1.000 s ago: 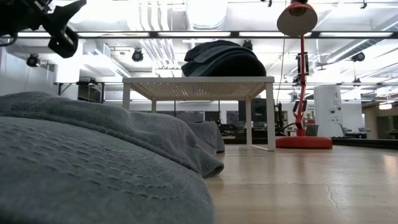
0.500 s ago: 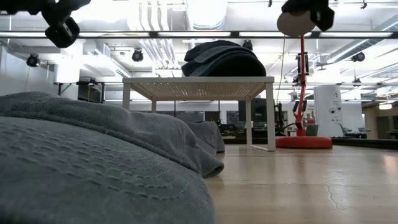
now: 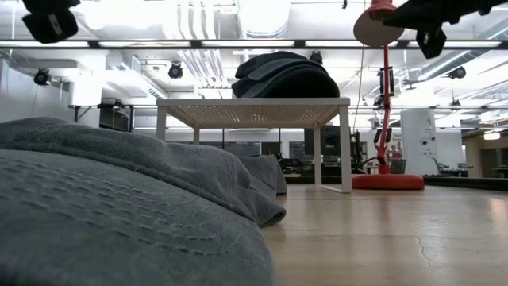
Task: Pick & Place hat
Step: Put the bottom left gray cap on the shelf
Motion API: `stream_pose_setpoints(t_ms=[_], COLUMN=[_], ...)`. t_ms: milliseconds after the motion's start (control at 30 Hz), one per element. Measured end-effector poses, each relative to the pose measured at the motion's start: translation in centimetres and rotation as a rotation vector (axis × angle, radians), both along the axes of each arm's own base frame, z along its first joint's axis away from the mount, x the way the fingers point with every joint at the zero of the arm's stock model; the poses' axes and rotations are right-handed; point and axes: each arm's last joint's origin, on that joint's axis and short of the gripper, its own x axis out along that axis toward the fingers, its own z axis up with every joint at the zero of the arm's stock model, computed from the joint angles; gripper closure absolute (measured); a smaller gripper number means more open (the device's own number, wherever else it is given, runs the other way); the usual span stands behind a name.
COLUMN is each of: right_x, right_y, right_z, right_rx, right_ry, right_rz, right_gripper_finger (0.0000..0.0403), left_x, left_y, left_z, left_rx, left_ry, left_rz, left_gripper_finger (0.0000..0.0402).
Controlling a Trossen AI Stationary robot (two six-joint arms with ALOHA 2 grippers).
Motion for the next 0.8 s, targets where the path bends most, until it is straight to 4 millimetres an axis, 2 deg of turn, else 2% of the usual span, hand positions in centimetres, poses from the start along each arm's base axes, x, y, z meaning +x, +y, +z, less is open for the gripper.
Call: stream_pose_setpoints(t_ms=[233, 633, 800], right_x=[-0.6, 0.5, 0.6], right_y=[-0.1, 0.3, 0.3], right_z=[-1.2, -3.0, -3.4], right_rx=[0.026, -0.049, -0.009], right_ry=[-0.010, -0.108, -0.107], right_rz=[-0.005, 0.086, 0.083], right_gripper_finger=[0.0394, 0.0394, 0.0394], left_x=[0.1, 1.3, 1.8], left_y=[-0.3, -1.5, -1.9], left_z=[0.7, -2.3, -3.0], left_rx=[-0.034, -0.212, -0.342], left_ry=[0.118, 0.464, 0.596], left_rz=[-0.063, -0.137, -0.052], left_gripper_finger=[0.0273, 0.0273, 0.0273])
